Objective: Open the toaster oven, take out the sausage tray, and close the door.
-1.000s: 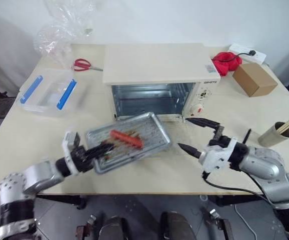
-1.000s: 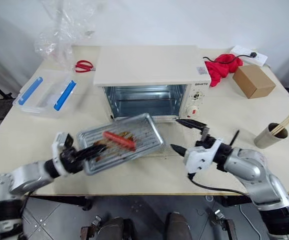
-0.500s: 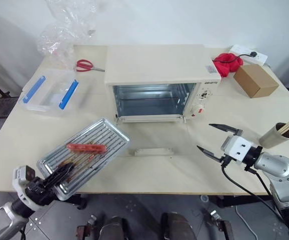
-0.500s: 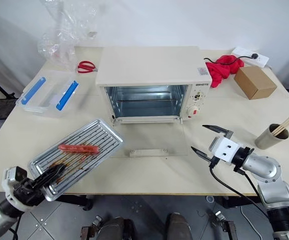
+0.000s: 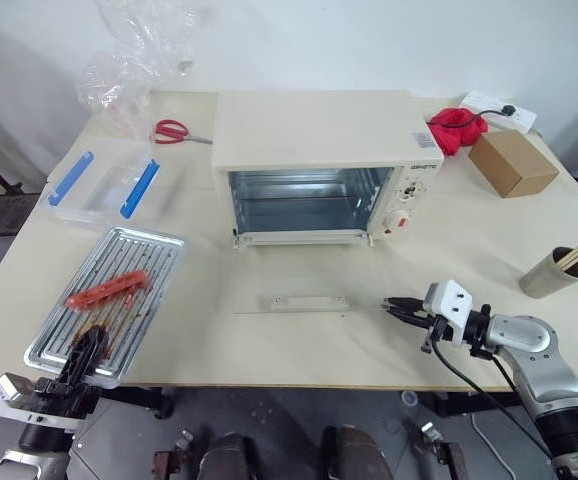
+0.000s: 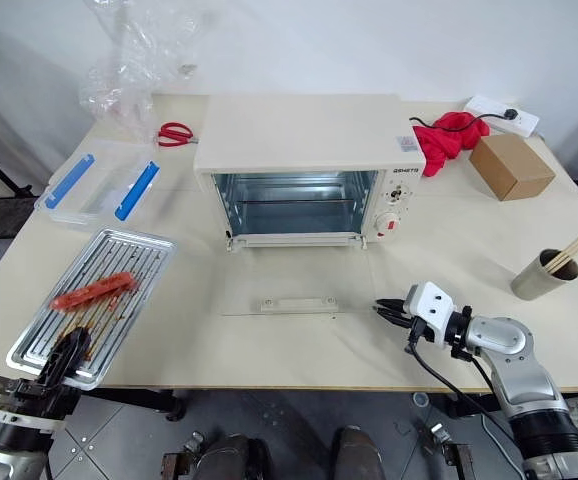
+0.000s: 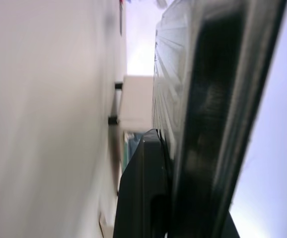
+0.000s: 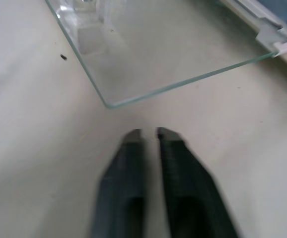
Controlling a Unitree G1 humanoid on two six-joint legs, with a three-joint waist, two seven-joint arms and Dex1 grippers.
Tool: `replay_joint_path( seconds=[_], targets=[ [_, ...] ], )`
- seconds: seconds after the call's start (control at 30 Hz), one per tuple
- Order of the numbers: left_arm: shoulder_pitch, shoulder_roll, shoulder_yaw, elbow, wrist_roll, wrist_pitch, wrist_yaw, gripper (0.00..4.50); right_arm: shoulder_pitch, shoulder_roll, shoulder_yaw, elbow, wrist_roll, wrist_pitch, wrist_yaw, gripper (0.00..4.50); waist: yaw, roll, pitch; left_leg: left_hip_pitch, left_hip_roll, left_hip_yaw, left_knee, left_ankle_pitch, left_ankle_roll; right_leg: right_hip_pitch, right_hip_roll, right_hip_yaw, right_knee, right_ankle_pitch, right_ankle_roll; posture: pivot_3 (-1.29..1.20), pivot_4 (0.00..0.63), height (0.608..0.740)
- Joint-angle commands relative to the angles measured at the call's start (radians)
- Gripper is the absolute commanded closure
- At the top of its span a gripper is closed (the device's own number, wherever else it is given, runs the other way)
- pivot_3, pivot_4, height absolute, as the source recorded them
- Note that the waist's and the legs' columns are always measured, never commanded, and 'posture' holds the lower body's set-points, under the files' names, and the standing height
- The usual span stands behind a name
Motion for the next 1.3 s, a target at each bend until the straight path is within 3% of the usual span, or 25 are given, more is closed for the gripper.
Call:
replay_joint_path(
  seconds=[0.03,0.27,0.5,0.63,0.87,1.13,1.23,1.3],
  targets=[
    [-0.048,0.001,0.015,-0.029,-0.015,-0.024,0.046,4.5,-0.028,0.026,-0.01,0.012,0.021,0.013,0.014,4.47,0.0,0.0,0.0,0.0,0.0,0.0,0.0,0.0,0.0,0.0,0.0,0.0,0.0,0.0,0.0,0.0,0.15,0.74],
    [-0.136,0.012,-0.001,-0.019,-0.015,-0.027,0.107,4.5,-0.067,0.093,-0.039,-0.011,0.05,-0.023,0.016,4.47,0.0,0.0,0.0,0.0,0.0,0.0,0.0,0.0,0.0,0.001,0.001,-0.001,0.0,0.0,0.0,0.0,0.15,0.74],
    [-0.157,0.03,-0.004,-0.013,-0.015,0.002,0.131,4.5,-0.031,0.11,-0.093,-0.189,0.161,-0.022,0.029,4.47,0.002,0.0,0.0,0.0,0.0,0.0,0.0,0.0,0.0,0.001,0.001,-0.001,0.0,0.0,0.0,0.0,0.15,0.74],
    [-0.172,0.015,0.007,-0.024,-0.015,0.0,0.135,4.5,-0.046,0.105,-0.152,-0.302,0.256,0.053,-0.011,4.47,0.002,0.0,0.0,0.0,0.0,0.0,0.0,0.0,0.0,0.001,0.0,-0.001,-0.001,0.0,0.0,0.0,0.15,0.74],
    [-0.173,0.002,0.008,-0.036,-0.015,-0.001,0.146,4.5,-0.155,0.158,-0.196,-0.328,0.389,0.223,-0.11,4.47,0.001,0.0,0.0,0.0,0.0,-0.001,-0.001,0.0,0.0,0.001,0.001,-0.001,-0.002,0.0,0.0,0.0,0.15,0.74],
    [-0.115,0.015,-0.003,-0.036,-0.015,0.084,0.106,4.5,-0.14,0.078,-0.216,-0.402,0.501,0.408,-0.039,4.47,0.003,0.0,0.0,-0.001,-0.001,0.0,-0.002,-0.002,0.003,0.001,0.0,-0.001,-0.005,0.0,0.0,0.0,0.15,0.74],
    [-0.08,0.068,-0.017,-0.013,-0.015,0.135,0.081,4.5,-0.073,0.032,-0.234,-0.45,0.473,0.351,0.053,3.89,0.005,0.0,0.0,-0.001,-0.001,-0.001,-0.002,-0.003,0.003,0.002,0.0,-0.002,-0.006,0.0,0.0,0.0,0.15,0.74],
    [-0.05,0.126,-0.048,0.011,-0.015,0.183,0.049,4.5,-0.014,0.012,-0.238,-0.493,0.436,0.277,0.111,3.21,0.003,0.0,0.0,-0.001,-0.001,-0.001,-0.002,-0.003,0.002,0.002,0.0,-0.002,-0.006,0.0,0.0,0.0,0.15,0.74]
  ],
)
